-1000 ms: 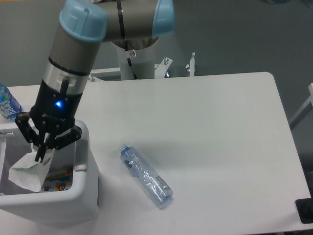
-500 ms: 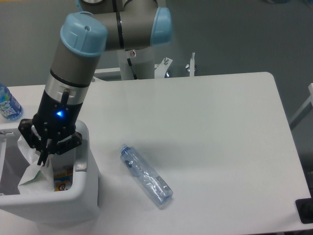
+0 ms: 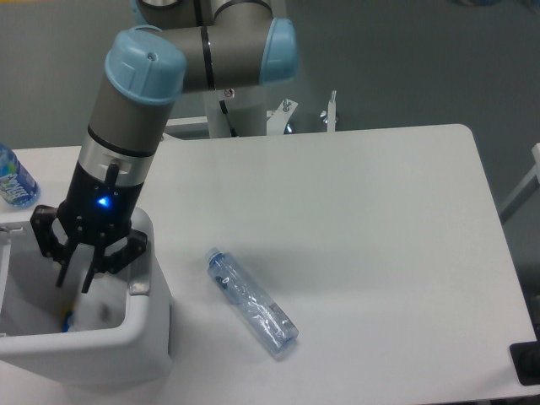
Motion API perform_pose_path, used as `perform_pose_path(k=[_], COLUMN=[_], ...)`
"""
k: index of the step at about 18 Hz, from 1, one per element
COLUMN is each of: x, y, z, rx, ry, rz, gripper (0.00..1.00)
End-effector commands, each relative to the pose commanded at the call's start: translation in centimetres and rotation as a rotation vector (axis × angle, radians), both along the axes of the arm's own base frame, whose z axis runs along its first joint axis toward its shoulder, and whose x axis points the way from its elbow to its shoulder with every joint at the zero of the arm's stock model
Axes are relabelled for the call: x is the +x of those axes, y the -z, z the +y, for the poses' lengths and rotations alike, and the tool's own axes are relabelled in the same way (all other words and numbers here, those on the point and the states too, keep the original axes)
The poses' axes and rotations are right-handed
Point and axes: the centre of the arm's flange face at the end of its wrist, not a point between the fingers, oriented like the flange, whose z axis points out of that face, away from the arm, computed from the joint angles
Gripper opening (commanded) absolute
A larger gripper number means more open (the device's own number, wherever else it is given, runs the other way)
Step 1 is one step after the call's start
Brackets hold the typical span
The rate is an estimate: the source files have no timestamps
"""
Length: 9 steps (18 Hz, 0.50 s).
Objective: Place the trash in the trash can
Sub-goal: 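Open the gripper to release the paper into the bin, then move the gripper to the clear plastic bottle and lower onto it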
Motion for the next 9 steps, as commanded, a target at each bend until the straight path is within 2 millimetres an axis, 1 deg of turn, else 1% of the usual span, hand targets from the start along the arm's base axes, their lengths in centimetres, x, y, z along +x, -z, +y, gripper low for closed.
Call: perform_pose_path(k=[1,2,3,6,8,9], x=[-0.4,-1.2,-2.8,-5.7,-8.9,-11.0], y=[-0.6,-0.9,-1.0,-0.7,-0.4,0.0], z=[-0.1,-0.4,-0.8,-1.5,-2.6,-3.3], rx=[0.008,0.009,0.006,-0.012,-0.017,-0.025], ry=[-0.007,-0.023,-0.057,-0.115,-0.172,-0.209], rz=[0.007,0.013,0.018,0.039,0.031,0.024], gripper=[1.00,1.00,1.00,1.00,1.00,1.00])
